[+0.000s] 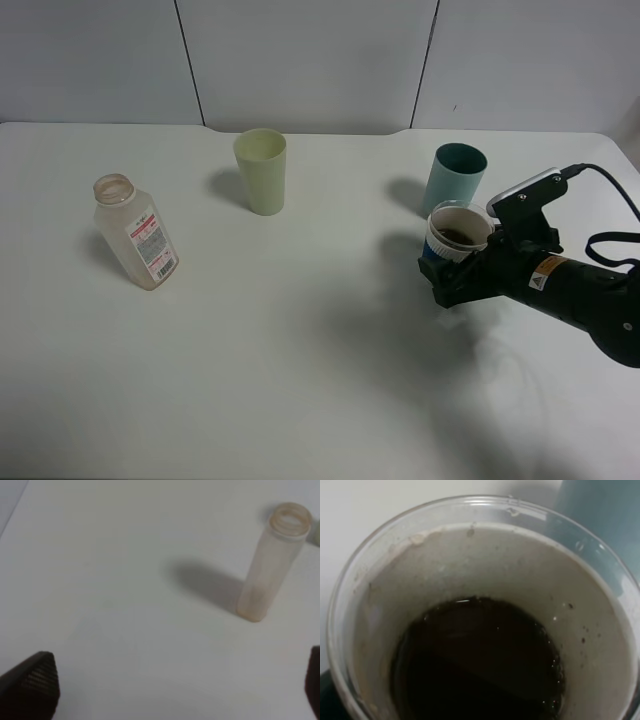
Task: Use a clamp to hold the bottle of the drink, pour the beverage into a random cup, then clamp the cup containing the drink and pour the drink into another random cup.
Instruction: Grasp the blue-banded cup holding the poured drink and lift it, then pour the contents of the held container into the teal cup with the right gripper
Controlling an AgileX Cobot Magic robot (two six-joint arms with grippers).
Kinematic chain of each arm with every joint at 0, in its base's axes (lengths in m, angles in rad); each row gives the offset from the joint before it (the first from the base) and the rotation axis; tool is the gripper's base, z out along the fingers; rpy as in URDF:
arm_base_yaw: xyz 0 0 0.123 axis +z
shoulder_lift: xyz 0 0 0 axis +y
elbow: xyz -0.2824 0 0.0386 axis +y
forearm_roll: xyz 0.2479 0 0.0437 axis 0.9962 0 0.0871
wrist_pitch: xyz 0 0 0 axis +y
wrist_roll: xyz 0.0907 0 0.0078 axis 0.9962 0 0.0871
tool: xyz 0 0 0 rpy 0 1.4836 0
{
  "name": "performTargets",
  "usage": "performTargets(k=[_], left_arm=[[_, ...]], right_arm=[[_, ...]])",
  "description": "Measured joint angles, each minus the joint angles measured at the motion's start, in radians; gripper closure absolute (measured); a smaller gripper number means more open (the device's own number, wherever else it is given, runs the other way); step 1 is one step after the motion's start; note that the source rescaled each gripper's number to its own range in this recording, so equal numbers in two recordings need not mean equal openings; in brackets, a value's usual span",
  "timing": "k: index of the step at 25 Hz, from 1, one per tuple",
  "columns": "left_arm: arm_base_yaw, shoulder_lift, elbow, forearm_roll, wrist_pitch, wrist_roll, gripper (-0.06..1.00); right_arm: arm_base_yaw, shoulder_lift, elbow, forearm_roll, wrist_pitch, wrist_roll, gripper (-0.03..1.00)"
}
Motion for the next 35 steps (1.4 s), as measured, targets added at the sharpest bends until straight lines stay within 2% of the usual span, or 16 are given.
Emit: performTargets(k=[1, 2, 3, 4, 14, 22, 23, 24, 29, 35], left_arm=[[0.000, 0.000, 0.000, 0.000, 0.000, 0.000, -0.06], [0.000, 0.000, 0.000, 0.000, 0.000, 0.000, -0.06], [0.000, 0.000, 0.000, 0.000, 0.000, 0.000, -0.06], [0.000, 0.000, 0.000, 0.000, 0.000, 0.000, -0.06], [0.000, 0.000, 0.000, 0.000, 0.000, 0.000, -0.06], [0.000, 0.000, 0.000, 0.000, 0.000, 0.000, -0.06], [0.000, 0.000, 0.000, 0.000, 0.000, 0.000, -0.06], [0.000, 0.000, 0.000, 0.000, 0.000, 0.000, -0.06], [0.000, 0.000, 0.000, 0.000, 0.000, 0.000, -0.06], [0.000, 0.000, 0.000, 0.000, 0.000, 0.000, -0.06]], right_arm=[[0.000, 0.000, 0.000, -0.001, 0.000, 0.000, 0.50], [0.000, 0.000, 0.000, -0.003, 0.000, 0.001, 0.79], [0.000, 0.000, 0.000, -0.004, -0.001, 0.003, 0.97], [0.000, 0.000, 0.000, -0.005, 0.002, 0.003, 0.94], [0.000, 0.000, -0.001, -0.005, 0.007, 0.007, 0.94], [0.000, -0.024, -0.001, -0.002, 0.039, 0.081, 0.94], [0.000, -0.054, -0.001, -0.003, 0.086, 0.097, 0.94], [0.000, -0.054, -0.001, -0.003, 0.086, 0.097, 0.94], [0.000, -0.175, 0.001, 0.002, 0.219, 0.109, 0.94], [0.000, -0.384, 0.003, 0.069, 0.397, 0.109, 0.94]])
